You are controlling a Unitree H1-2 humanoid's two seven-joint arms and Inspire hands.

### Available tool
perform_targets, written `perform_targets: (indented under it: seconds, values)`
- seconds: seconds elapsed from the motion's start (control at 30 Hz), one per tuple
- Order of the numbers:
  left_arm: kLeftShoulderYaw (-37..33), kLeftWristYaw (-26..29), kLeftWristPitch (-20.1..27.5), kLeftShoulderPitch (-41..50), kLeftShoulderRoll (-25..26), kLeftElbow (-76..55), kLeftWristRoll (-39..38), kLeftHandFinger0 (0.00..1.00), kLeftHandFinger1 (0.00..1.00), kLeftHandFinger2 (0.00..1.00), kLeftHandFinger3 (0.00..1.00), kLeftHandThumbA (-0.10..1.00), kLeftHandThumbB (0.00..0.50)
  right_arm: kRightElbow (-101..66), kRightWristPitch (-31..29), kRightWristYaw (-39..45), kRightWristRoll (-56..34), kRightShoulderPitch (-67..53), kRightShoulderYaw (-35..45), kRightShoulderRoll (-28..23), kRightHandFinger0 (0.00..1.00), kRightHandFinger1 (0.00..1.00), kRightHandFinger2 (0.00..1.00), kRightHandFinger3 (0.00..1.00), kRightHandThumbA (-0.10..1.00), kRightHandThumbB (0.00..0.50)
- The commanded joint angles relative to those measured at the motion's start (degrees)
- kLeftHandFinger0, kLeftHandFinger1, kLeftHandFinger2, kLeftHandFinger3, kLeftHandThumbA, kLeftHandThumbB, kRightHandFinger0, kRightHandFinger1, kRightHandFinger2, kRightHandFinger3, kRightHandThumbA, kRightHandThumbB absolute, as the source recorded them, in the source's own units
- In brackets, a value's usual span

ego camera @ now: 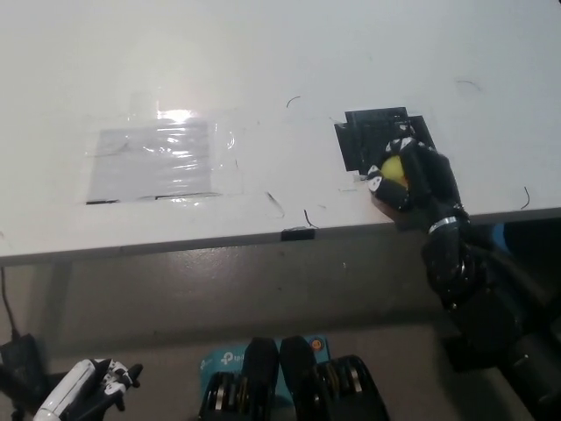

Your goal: The robot uses right hand to squeeze a small tennis ball placed on the black area of the table

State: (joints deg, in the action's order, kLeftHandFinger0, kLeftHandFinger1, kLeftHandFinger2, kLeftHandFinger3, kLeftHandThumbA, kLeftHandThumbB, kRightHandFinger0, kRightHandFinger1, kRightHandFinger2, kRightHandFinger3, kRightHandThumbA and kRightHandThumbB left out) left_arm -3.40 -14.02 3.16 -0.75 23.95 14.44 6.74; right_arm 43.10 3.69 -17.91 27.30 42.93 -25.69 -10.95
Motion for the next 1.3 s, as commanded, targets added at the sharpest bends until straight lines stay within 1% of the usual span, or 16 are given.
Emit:
perform_targets:
  seconds: [0.0, 0.07, 0.1, 0.13, 0.17, 0.23, 0.27, 0.33, 0.37, 0.4, 0.63, 0.67, 0.83, 1.03, 1.1, 1.27]
  values:
    - [0.2, -0.1, 0.2, -0.6, 0.6, -1.7, 0.0, 0.12, 0.11, 0.26, 0.43, 0.71, 0.435, 1.6, 3.8, 2.9, 4.3, 3.5, -1.2, -0.7, 0.0, 0.27, 0.57, 0.29, -0.1, 0.0]
    - [0.2, -0.1, 0.3, -0.5, 0.6, -1.9, 0.0, 0.11, 0.11, 0.24, 0.43, 0.7, 0.424, 1.7, 4.9, 4.8, 4.5, 3.6, -1.6, -0.8, 0.13, 0.44, 0.73, 0.47, -0.1, 0.0]
    - [0.3, -0.1, 0.2, -0.5, 0.5, -2.0, 0.0, 0.11, 0.11, 0.24, 0.43, 0.7, 0.424, 1.6, 5.2, 5.3, 4.7, 3.7, -1.7, -0.9, 0.15, 0.46, 0.7, 0.51, -0.1, 0.0]
    - [0.2, -0.1, 0.0, -0.5, 0.5, -1.9, 0.0, 0.13, 0.12, 0.26, 0.43, 0.71, 0.43, 0.7, 6.7, 7.3, 5.3, 3.6, -2.5, -1.4, 0.42, 0.73, 0.99, 0.85, -0.1, 0.049]
    - [0.2, -0.1, -0.2, -0.6, 0.5, -1.9, 0.0, 0.12, 0.12, 0.27, 0.42, 0.7, 0.426, 0.4, 8.1, 8.3, 5.4, 3.7, -2.5, -1.4, 0.46, 0.73, 0.96, 0.98, -0.1, 0.012]
    - [0.2, -0.1, -0.3, -0.6, 0.5, -1.8, 0.0, 0.11, 0.11, 0.26, 0.42, 0.7, 0.423, -0.2, 9.4, 9.3, 5.8, 3.7, -2.6, -1.5, 0.42, 0.69, 0.9, 1.0, -0.1, 0.009]
    - [0.3, -0.1, 0.1, -0.7, 0.5, -1.4, -0.1, 0.11, 0.11, 0.25, 0.41, 0.7, 0.428, -0.5, 9.7, 9.6, 5.9, 3.8, -2.6, -1.5, 0.51, 0.77, 0.99, 1.0, -0.09, 0.025]
    - [0.3, 0.1, -0.4, -0.5, 0.4, -1.8, 0.2, 0.12, 0.11, 0.25, 0.41, 0.7, 0.435, -1.4, 11.1, 11.2, 6.0, 3.8, -2.6, -1.4, 0.81, 1.0, 1.0, 1.0, 0.02, 0.019]
    - [0.3, 0.1, -0.4, -0.5, 0.4, -1.8, 0.2, 0.11, 0.11, 0.25, 0.41, 0.71, 0.435, -1.5, 11.2, 11.3, 6.1, 3.8, -2.5, -1.4, 0.83, 1.0, 1.0, 1.0, 0.03, 0.015]
    - [0.3, 0.3, 0.2, -0.5, 0.4, -1.5, 0.2, 0.12, 0.11, 0.26, 0.42, 0.71, 0.439, -3.0, 12.3, 12.4, 5.9, 3.5, -2.2, -1.4, 1.0, 1.0, 1.0, 1.0, 0.15, 0.061]
    - [0.1, 0.3, 0.7, -0.6, 0.6, -0.8, 0.6, 0.12, 0.12, 0.27, 0.42, 0.7, 0.423, -6.5, 15.5, 14.6, 7.4, 2.7, -2.2, -1.5, 1.0, 1.0, 1.0, 1.0, 0.37, 0.204]
    - [0.1, 0.3, 0.4, -0.7, 0.6, -0.9, 0.7, 0.13, 0.11, 0.27, 0.4, 0.71, 0.431, -7.1, 15.4, 14.5, 7.4, 2.4, -1.9, -1.5, 1.0, 1.0, 1.0, 1.0, 0.4, 0.249]
    - [0.1, 0.4, 0.8, -0.6, 0.7, -0.8, 0.8, 0.12, 0.11, 0.26, 0.4, 0.72, 0.437, -9.4, 16.8, 16.2, 9.3, 2.0, -2.7, -2.4, 1.0, 1.0, 1.0, 1.0, 0.51, 0.314]
    - [0.5, 0.0, 1.0, -0.4, 0.8, -0.7, 0.0, 0.1, 0.1, 0.26, 0.41, 0.71, 0.425, -12.6, 11.0, 10.3, 8.9, 0.7, 0.8, -2.8, 1.0, 1.0, 1.0, 1.0, 0.45, 0.281]
    - [0.5, 0.3, 1.5, -0.2, 0.9, -0.6, 0.3, 0.11, 0.1, 0.27, 0.4, 0.72, 0.437, -15.6, 9.9, 7.3, 8.0, 0.4, 4.0, -2.8, 1.0, 1.0, 1.0, 1.0, 0.53, 0.273]
    - [0.7, 0.3, 0.9, 0.0, 0.7, -0.6, 0.1, 0.13, 0.11, 0.28, 0.39, 0.7, 0.436, -20.5, 11.5, 9.7, 9.0, 0.4, 6.0, -3.7, 1.0, 1.0, 1.0, 1.0, 0.58, 0.317]
